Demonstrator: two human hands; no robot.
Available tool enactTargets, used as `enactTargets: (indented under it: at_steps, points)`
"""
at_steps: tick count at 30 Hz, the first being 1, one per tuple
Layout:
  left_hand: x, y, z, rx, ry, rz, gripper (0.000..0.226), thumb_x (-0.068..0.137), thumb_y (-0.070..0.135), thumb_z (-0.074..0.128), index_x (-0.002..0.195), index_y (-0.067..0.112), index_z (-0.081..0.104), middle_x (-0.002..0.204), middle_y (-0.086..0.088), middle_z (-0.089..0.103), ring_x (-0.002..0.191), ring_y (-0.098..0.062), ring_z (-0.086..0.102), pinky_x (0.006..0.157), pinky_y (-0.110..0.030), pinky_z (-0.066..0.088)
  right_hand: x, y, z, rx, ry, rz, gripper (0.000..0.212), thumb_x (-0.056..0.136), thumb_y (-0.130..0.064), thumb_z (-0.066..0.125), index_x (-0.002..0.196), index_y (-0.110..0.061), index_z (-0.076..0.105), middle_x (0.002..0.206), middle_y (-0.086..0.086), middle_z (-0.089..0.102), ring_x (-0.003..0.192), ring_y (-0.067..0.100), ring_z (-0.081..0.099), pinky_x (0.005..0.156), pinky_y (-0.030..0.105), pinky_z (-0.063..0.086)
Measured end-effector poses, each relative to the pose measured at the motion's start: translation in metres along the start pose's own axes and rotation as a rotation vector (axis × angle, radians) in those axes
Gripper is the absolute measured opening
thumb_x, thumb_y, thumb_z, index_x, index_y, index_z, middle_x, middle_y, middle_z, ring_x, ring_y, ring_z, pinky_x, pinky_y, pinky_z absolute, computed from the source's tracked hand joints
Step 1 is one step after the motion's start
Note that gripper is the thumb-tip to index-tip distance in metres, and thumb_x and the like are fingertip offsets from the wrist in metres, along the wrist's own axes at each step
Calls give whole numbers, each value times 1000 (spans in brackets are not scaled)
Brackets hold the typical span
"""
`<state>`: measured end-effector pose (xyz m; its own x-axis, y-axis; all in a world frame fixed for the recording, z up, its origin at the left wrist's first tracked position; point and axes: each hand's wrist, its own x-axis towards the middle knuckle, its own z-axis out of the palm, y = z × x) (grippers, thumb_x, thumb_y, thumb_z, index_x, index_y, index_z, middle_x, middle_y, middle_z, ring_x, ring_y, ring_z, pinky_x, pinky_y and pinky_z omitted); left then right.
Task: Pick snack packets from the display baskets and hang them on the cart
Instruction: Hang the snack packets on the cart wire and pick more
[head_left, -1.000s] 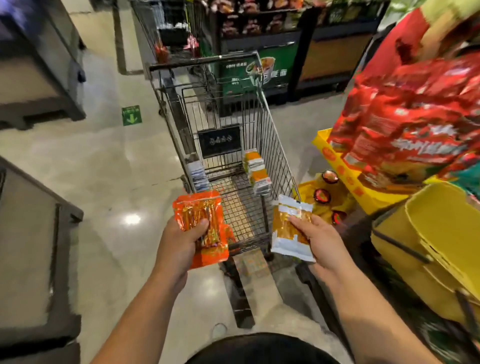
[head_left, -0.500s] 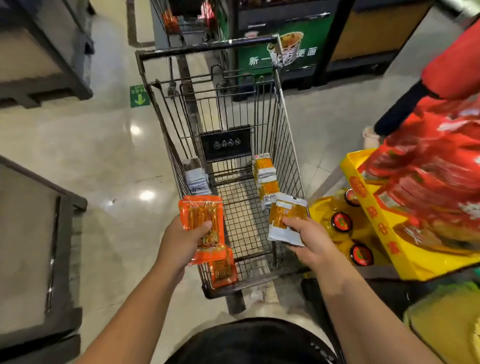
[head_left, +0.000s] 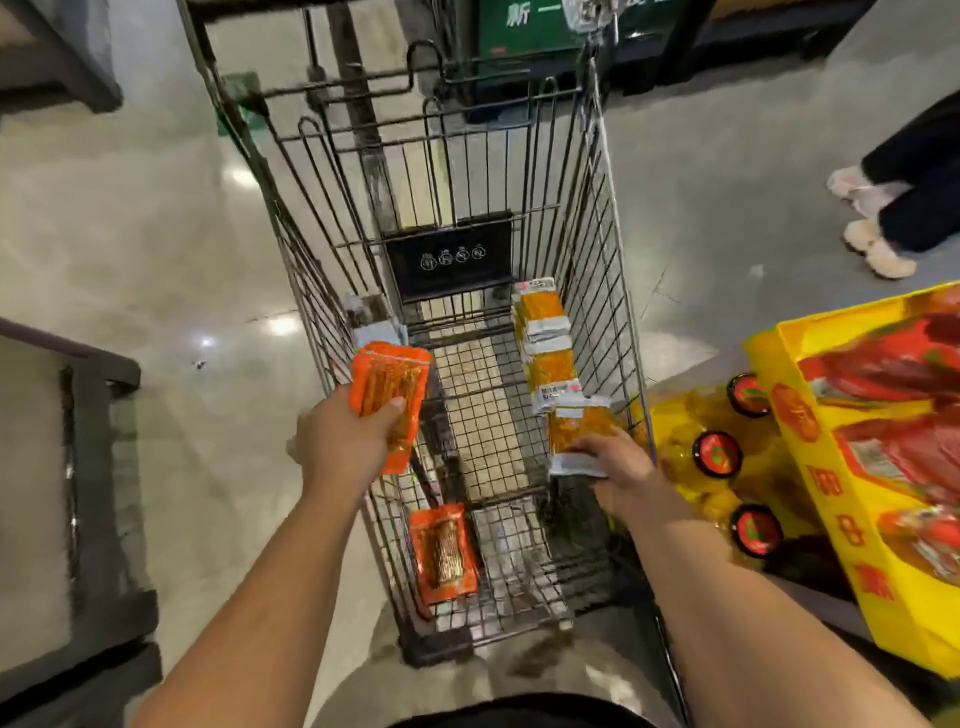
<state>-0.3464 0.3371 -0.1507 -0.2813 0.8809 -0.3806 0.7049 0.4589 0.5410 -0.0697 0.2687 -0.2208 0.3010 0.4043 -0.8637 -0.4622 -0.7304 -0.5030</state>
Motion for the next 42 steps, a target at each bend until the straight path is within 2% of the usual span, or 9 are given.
enactTargets:
  at_steps: [6,9,13,17,22,27,32,36,42]
  points:
    - [61,1,7,272,18,269,30,92,52,62,87,25,71,76,2,67,93,-26,64,118,-46,12,32,-4,28,6,59,83,9,95,2,59,95,-6,63,79,16,66,70,31,66,65,43,52]
    - [79,1,13,419,3,370,34,96,56,53,87,26,65,70,6,64,80,-22,66,123,-45,-6,61,-7,44,69,96,98,20,96,3,59,115,-3,61,95,18,67,84,32,66,71,45,55]
    - [99,-17,23,451,-70,405,29,96,50,59,83,24,55,69,9,54,69,-21,56,121,-58,14,102,-13,60,111,160,42,32,91,2,67,120,-10,59,114,15,67,98,31,66,82,47,56]
    - [105,-32,34,518,-46,485,32,90,43,69,76,25,48,66,11,44,61,-27,58,94,-56,43,141,-14,71,53,245,-53,38,90,-3,71,125,-10,59,115,14,67,94,27,65,92,49,54]
    - [109,-41,45,603,51,544,22,89,38,72,81,20,62,71,1,64,64,-29,63,88,-49,43,169,-3,84,-110,555,-81,44,91,-7,72,130,-4,53,119,13,64,107,29,62,82,32,45]
    - [109,-45,49,608,72,563,20,89,35,73,85,17,65,75,-2,68,68,-31,65,86,-47,40,179,25,94,-573,663,-230,45,94,-20,67,134,-19,46,133,11,50,108,27,55,80,36,47]
    - [110,-44,51,580,114,561,21,89,34,73,96,15,68,76,-6,70,70,-33,66,87,-48,41,190,23,82,-485,529,-382,41,99,-9,57,139,-3,51,93,-9,51,87,-15,58,67,-3,39]
    - [108,-44,52,557,104,530,28,89,35,75,103,13,66,73,-10,71,69,-36,66,88,-51,42,187,19,78,-1091,515,-474,45,97,-34,58,137,-15,49,138,8,36,106,29,58,80,34,52]
    - [106,-44,51,575,127,554,29,93,41,59,102,14,64,70,-9,70,64,-33,66,87,-50,39,202,-7,84,-1569,549,-356,52,94,-53,55,134,-23,41,133,7,41,106,26,58,66,38,40]
